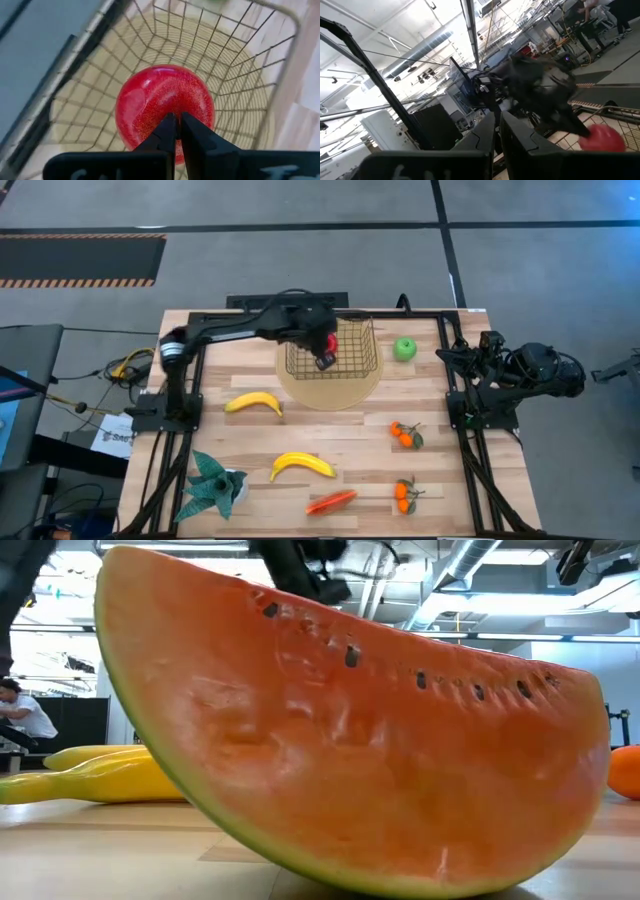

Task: Build produce basket
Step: Put the red apple into the basket, then put the green apple into the basket

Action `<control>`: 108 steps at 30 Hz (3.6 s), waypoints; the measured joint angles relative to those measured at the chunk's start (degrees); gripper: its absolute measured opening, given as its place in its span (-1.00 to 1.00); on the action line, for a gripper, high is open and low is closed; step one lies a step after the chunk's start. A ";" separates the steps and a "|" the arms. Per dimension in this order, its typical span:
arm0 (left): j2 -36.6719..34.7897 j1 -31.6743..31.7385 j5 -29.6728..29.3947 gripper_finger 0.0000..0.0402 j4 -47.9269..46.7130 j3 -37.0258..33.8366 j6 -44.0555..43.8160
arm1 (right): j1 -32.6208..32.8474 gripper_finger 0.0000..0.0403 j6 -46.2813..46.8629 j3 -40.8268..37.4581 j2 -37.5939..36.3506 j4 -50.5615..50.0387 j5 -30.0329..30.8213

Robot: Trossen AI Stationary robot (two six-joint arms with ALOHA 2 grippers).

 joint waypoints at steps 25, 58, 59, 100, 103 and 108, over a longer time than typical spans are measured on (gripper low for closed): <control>13.50 -0.14 3.95 -1.00 -16.62 8.85 3.21 | 2.54 -0.74 -0.02 0.00 0.02 -0.09 -1.90; 13.86 -0.12 0.58 -0.65 -23.48 14.61 2.68 | 2.51 -0.74 0.04 0.00 0.02 -0.04 -1.86; 13.82 -0.21 0.23 -0.65 -24.67 16.00 2.63 | 2.51 -0.74 0.04 0.00 0.01 -0.04 -1.86; -42.19 -11.46 -12.30 -1.00 -1.19 -42.95 -33.40 | 2.05 -0.96 0.04 0.31 6.14 -5.39 0.47; -46.25 -11.64 -15.84 -1.00 0.36 -42.95 -32.68 | 1.58 -0.94 0.37 2.74 8.83 -9.65 4.82; -51.58 -11.64 -20.11 -1.00 1.82 -42.90 -31.19 | 0.34 -0.89 11.68 10.70 15.17 -31.56 14.55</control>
